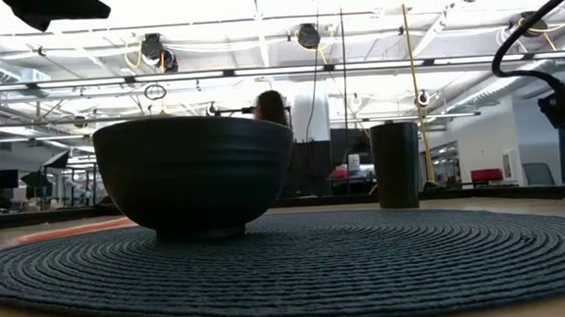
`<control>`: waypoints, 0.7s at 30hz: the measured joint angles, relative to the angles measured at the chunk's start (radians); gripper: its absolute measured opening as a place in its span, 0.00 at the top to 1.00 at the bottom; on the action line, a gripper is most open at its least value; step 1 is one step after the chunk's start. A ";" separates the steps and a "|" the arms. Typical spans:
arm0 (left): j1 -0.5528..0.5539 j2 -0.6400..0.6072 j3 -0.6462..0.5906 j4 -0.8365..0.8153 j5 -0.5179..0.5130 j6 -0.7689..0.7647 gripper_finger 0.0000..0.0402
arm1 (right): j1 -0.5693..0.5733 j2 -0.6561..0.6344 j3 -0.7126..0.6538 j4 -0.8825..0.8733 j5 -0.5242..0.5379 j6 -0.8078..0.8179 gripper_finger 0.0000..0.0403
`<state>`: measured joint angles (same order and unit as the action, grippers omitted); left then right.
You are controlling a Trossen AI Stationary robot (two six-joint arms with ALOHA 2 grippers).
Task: Pick & Place Utensil
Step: Put the green spoon into the black bowl
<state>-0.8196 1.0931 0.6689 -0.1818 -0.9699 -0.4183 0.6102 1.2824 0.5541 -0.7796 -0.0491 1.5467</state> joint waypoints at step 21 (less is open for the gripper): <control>0.000 0.000 0.000 0.000 0.000 -0.002 0.54 | 0.001 -0.013 -0.002 -0.006 0.085 -0.052 0.98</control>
<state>-0.8200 1.0931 0.6689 -0.1818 -0.9703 -0.4198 0.6113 1.2692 0.5522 -0.7860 0.0358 1.4943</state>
